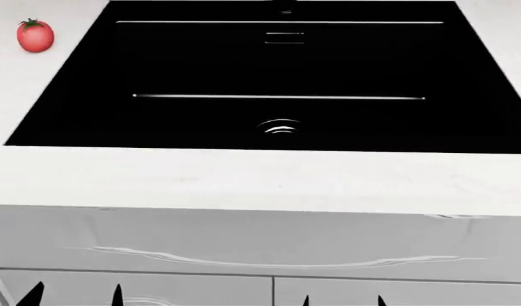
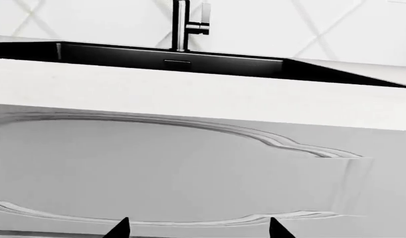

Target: Place the avocado, onion, tomato and bell pepper on the cutting board.

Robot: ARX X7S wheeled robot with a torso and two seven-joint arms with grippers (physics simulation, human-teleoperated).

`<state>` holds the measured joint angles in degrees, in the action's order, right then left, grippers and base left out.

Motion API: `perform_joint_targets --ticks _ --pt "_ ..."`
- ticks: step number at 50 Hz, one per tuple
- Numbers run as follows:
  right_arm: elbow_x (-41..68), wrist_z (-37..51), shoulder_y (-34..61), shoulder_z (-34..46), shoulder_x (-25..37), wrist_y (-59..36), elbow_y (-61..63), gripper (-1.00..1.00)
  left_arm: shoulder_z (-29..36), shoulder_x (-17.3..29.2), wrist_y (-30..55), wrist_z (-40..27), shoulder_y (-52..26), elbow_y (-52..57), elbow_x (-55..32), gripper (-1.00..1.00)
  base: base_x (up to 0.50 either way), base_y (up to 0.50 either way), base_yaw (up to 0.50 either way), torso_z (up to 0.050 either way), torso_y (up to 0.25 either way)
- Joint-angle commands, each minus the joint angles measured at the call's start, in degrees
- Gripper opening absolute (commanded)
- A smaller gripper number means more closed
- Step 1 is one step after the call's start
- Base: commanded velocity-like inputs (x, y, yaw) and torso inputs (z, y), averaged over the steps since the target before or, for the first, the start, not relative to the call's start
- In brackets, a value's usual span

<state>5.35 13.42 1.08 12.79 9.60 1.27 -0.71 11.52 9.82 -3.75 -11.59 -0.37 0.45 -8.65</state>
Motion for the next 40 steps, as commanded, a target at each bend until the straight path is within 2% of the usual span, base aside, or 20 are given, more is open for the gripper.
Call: perform_joint_targets --ticks 1,40 --pt "0.3 0.4 0.1 0.4 0.3 -0.3 0.1 1.0 0.6 0.3 -0.2 -0.3 -0.3 -0.5 0.0 1.0 0.0 0.38 0.0 0.0 0.0" --pt "1.2 1.6 0.2 1.5 1.2 0.3 0.1 1.0 1.8 1.2 -1.0 -1.5 -0.3 -0.6 -0.6 1.0 0.0 0.39 0.0 0.0 0.0"
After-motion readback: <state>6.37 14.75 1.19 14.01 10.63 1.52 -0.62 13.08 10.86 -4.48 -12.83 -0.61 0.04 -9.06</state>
